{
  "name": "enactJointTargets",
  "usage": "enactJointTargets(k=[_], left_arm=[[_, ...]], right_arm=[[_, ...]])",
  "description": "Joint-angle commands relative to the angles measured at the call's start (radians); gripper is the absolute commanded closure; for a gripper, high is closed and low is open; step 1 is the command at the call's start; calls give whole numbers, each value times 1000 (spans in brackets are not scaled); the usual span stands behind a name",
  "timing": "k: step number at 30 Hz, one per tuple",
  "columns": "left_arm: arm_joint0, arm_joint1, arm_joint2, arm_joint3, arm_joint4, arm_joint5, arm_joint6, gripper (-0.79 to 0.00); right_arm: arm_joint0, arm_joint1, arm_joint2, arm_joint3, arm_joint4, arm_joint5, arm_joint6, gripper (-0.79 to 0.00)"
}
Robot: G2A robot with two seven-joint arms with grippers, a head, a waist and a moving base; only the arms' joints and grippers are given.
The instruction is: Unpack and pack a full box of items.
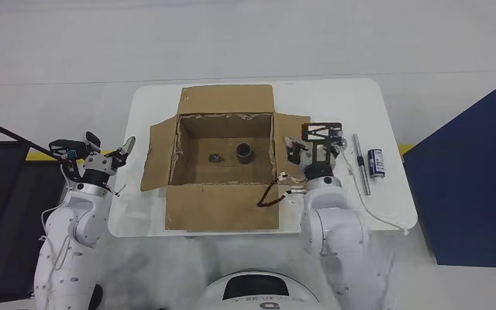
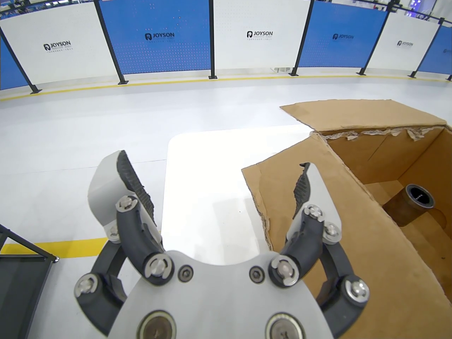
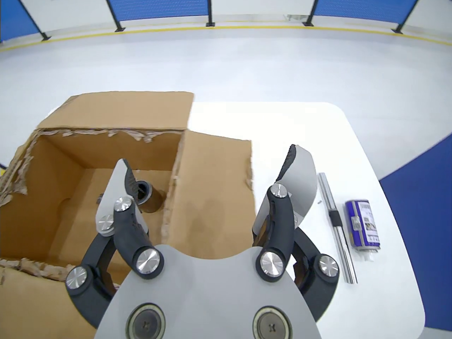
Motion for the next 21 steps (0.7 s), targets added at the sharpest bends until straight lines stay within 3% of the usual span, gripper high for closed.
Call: enactJointTargets(k=[1, 6, 12, 14, 16, 18, 21], left_arm=[[0, 0, 0, 0, 0, 0, 0, -785], [0, 0, 0, 0, 0, 0, 0, -785], [0, 0, 0, 0, 0, 0, 0, -785], [0, 0, 0, 0, 0, 0, 0, -785], [0, 0, 0, 0, 0, 0, 0, -785], [0, 0, 0, 0, 0, 0, 0, -785], [0, 0, 0, 0, 0, 0, 0, -785]], right_arm=[[-34, 5, 109, 9, 79, -8, -47, -739], [-4, 14, 301, 125, 170, -23, -60, -714], [103, 31, 433, 297, 139, -128, 81, -711], [144, 37, 450, 362, 105, -160, 140, -659], [191, 42, 467, 427, 86, -202, 181, -489], [230, 48, 493, 485, 86, -234, 207, -400], [275, 55, 522, 553, 95, -279, 235, -385]])
